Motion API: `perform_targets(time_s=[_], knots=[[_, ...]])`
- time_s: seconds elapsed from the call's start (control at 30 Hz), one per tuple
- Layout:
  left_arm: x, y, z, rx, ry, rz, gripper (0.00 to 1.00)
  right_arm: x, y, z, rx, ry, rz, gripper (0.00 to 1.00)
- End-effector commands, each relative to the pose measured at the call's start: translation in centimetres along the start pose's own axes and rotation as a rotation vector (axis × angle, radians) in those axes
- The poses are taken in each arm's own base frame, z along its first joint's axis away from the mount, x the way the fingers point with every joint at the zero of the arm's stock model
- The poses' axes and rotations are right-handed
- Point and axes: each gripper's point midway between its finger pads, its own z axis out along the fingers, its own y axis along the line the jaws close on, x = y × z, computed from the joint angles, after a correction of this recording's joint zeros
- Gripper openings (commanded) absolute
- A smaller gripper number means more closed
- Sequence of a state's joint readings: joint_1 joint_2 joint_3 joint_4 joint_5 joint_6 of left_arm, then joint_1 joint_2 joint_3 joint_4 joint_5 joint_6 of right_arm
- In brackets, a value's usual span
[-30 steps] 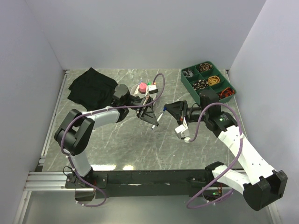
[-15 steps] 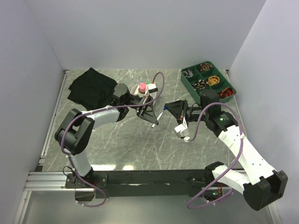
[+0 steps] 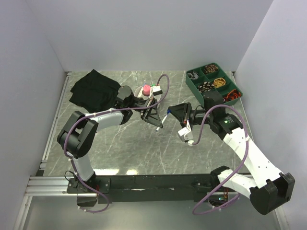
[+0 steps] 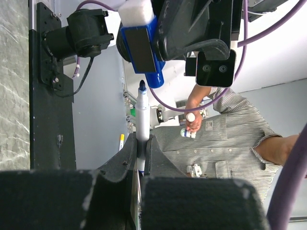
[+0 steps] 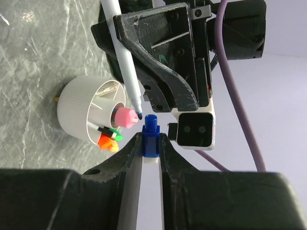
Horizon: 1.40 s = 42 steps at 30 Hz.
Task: Sort the stationery into containers
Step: Close the pen cap on the pen.
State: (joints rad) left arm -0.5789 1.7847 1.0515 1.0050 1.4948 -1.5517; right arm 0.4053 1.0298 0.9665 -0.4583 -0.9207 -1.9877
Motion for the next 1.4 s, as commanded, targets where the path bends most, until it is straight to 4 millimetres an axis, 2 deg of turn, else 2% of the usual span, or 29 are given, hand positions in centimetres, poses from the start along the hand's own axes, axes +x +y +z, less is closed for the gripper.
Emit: perform_targets(time_s=[0.0, 0.2, 0.43, 0.83, 1.07, 1.37], knots=[[2.7, -1.0, -1.4, 0.004, 0.198, 0.083, 0.01, 0.2, -2.0, -0.3, 0.022, 0.019, -0.046, 0.00], [2.8, -1.0, -1.5, 0.003, 0.195, 0.079, 0.01, 0.9, -2.0, -0.3, 0.020, 0.042, -0.028, 0.00], [2.8, -0.9, -1.5, 0.003, 0.195, 0.082, 0.01, 0.7, -1.8, -0.3, 0.016, 0.038, -0.033, 0.00], [2.8, -0.7, -1.5, 0.000, 0.194, 0.087, 0.01, -0.4, -1.4, -0.3, -0.007, 0.003, -0.047, 0.00], [2.8, -0.6, -1.5, 0.000, 0.194, 0.082, 0.01, -1.2, -2.0, 0.0, 0.013, -0.021, -0.040, 0.00], [3.0, -0.8, -1.6, -0.002, 0.190, 0.079, 0.01, 0.7, -2.9, -0.1, 0.031, 0.049, -0.019, 0.00]])
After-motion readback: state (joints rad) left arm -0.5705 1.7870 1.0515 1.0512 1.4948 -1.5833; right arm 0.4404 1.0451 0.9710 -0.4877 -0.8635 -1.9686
